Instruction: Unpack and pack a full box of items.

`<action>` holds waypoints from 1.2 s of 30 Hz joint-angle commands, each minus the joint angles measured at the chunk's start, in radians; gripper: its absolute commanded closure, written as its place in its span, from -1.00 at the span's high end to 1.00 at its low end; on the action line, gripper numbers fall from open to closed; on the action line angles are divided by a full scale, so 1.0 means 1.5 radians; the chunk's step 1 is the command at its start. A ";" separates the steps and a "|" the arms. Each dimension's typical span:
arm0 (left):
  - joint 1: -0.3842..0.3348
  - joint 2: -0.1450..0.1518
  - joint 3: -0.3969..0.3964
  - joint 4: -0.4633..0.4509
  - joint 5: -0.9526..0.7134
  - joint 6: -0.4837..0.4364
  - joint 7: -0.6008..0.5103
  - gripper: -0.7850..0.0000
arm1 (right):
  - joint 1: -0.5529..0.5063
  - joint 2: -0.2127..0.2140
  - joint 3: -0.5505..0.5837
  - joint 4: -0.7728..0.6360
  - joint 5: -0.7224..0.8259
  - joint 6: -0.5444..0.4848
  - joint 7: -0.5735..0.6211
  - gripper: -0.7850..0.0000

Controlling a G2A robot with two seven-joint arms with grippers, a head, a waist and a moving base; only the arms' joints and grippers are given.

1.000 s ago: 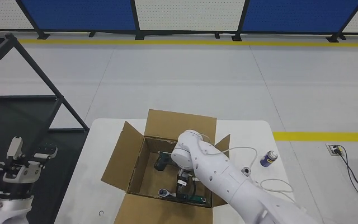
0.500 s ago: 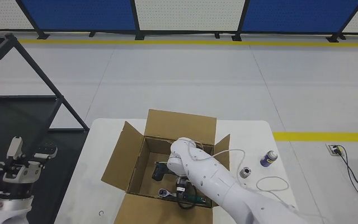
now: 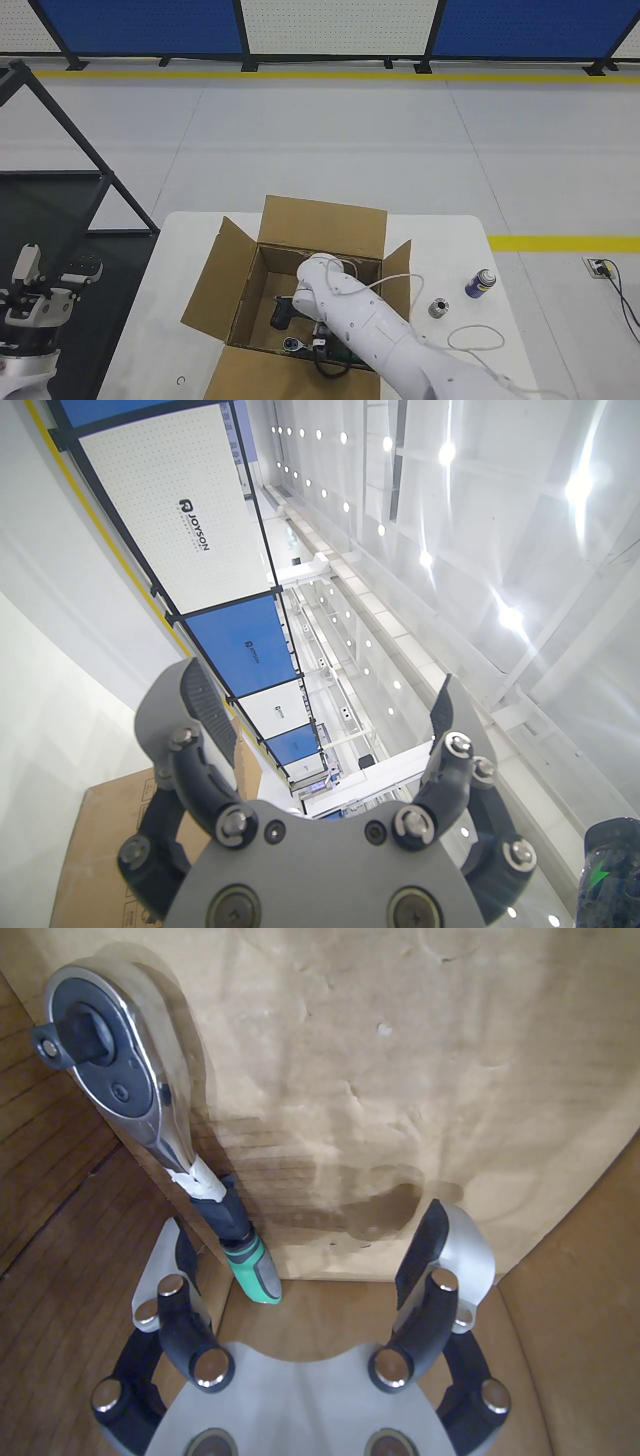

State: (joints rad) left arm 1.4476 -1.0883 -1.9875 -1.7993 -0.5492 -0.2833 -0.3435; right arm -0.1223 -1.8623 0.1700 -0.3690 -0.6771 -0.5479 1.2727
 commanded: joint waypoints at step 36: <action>0.000 0.000 0.000 0.000 0.000 0.000 0.000 1.00 | 0.033 -0.054 0.000 0.122 0.019 -0.043 -0.043 -0.14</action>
State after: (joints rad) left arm 1.4476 -1.0883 -1.9875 -1.7993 -0.5492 -0.2833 -0.3435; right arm -0.0729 -1.9433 0.1700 -0.1865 -0.6500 -0.6101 1.2101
